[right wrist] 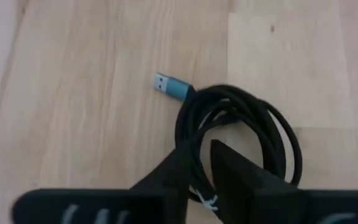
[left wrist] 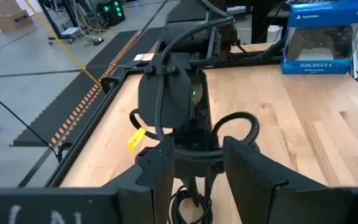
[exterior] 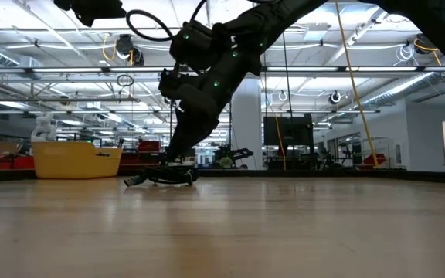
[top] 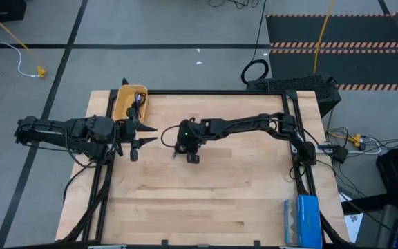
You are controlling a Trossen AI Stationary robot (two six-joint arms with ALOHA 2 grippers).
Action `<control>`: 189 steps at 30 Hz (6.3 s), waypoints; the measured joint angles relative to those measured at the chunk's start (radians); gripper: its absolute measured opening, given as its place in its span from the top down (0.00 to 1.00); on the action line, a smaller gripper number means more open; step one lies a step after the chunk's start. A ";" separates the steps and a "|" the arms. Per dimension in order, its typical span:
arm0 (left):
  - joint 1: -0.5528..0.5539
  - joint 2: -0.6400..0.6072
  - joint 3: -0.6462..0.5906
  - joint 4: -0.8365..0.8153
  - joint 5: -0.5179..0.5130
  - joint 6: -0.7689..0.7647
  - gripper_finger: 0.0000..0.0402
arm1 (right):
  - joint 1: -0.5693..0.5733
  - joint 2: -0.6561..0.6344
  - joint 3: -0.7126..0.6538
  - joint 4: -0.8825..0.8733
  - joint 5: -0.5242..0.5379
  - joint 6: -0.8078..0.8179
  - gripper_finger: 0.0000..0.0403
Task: Pick and place USB-C Cables
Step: Put the black charger cable into the yellow bin
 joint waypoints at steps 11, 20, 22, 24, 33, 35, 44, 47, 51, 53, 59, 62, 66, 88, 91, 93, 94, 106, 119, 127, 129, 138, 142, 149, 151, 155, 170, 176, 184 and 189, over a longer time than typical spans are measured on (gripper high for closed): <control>0.000 0.000 0.000 0.001 0.000 -0.001 0.65 | 0.026 0.000 -0.148 0.186 0.032 0.055 0.60; 0.000 0.000 0.000 0.002 0.000 0.000 0.65 | 0.030 0.000 -0.199 0.245 0.114 0.044 0.59; 0.000 0.000 0.000 0.002 0.000 0.001 0.65 | 0.030 -0.001 -0.208 0.252 0.128 0.027 0.61; 0.000 0.000 0.000 0.002 0.000 0.001 0.65 | 0.030 -0.002 -0.217 0.258 0.129 0.024 0.65; 0.000 0.000 0.000 0.002 0.000 0.005 0.65 | 0.032 -0.012 -0.223 0.233 0.133 0.005 0.91; 0.000 0.000 0.000 0.002 0.000 0.006 0.65 | 0.033 -0.031 -0.224 0.199 0.133 -0.003 0.95; 0.000 0.001 0.000 0.002 0.000 0.006 0.65 | 0.032 -0.133 -0.225 0.071 0.132 -0.006 0.89; 0.000 0.001 0.000 0.002 0.000 0.006 0.65 | 0.036 -0.184 -0.225 0.036 0.132 -0.006 0.90; 0.000 0.001 0.000 0.002 0.000 0.010 0.65 | 0.043 -0.277 -0.225 -0.018 0.131 -0.007 0.93; 0.000 0.001 0.000 0.003 -0.001 0.016 0.65 | 0.048 -0.331 -0.225 -0.055 0.132 -0.008 0.94; 0.000 0.001 0.000 0.009 -0.001 0.016 0.65 | 0.064 -0.497 -0.225 -0.094 0.132 -0.011 0.92; 0.000 0.001 0.000 0.009 -0.001 0.016 0.65 | 0.071 -0.576 -0.225 -0.117 0.132 -0.010 0.92; 0.000 0.001 0.000 0.010 -0.001 0.016 0.65 | 0.084 -0.673 -0.225 -0.128 0.135 -0.010 0.93; 0.000 0.001 0.000 0.034 -0.001 0.009 0.65 | 0.150 -1.181 -0.935 0.597 0.137 0.099 0.92; 0.000 0.001 0.000 0.038 -0.001 0.009 0.65 | 0.150 -1.210 -1.035 0.746 0.137 0.102 0.92; 0.000 0.001 0.000 0.050 -0.001 0.010 0.65 | 0.150 -1.221 -1.078 0.833 0.137 0.100 0.92; 0.000 0.001 0.000 0.058 -0.002 0.012 0.65 | 0.150 -1.227 -1.094 0.866 0.137 0.099 0.92; 0.000 0.050 0.000 0.179 -0.003 0.097 0.65 | 0.150 -1.235 -1.114 0.971 0.137 0.099 0.92; 0.000 0.185 0.000 0.453 -0.001 0.211 0.65 | 0.150 -1.235 -1.114 1.021 0.137 0.140 0.92; 0.005 0.284 0.000 0.619 -0.001 0.268 0.65 | 0.150 -1.163 -1.114 1.181 0.149 0.251 0.92; 0.014 0.309 0.000 0.668 -0.001 0.261 0.65 | 0.150 -1.116 -1.114 1.251 0.129 0.263 0.92; 0.075 0.415 0.000 0.789 0.056 0.244 0.65 | 0.150 -0.941 -1.103 1.574 0.128 0.316 0.92; 0.094 0.464 0.000 0.873 0.160 0.226 0.65 | 0.152 -0.893 -1.057 1.565 0.106 0.317 0.92; 0.130 0.510 0.000 0.970 0.238 0.104 0.61 | 0.160 -0.808 -0.972 1.517 0.041 0.317 0.92; 0.137 0.509 0.000 0.974 0.288 0.080 0.56 | 0.160 -0.784 -0.949 1.508 0.021 0.317 0.92; 0.133 0.524 0.000 0.975 0.324 0.055 0.44 | 0.163 -0.743 -0.913 1.500 -0.002 0.309 0.92; 0.138 0.687 0.080 1.028 0.314 -0.003 0.40 | 0.163 -0.702 -0.882 1.481 -0.003 0.248 0.92; 0.137 0.742 0.119 1.044 0.314 0.002 0.46 | 0.163 -0.702 -0.882 1.462 -0.002 0.241 0.92; 0.138 0.754 0.119 1.081 0.314 0.034 0.65 | 0.163 -0.702 -0.882 1.459 -0.001 0.230 0.92; 0.138 0.750 0.119 1.081 0.314 0.058 0.82 | 0.163 -0.702 -0.882 1.455 0.000 0.222 0.92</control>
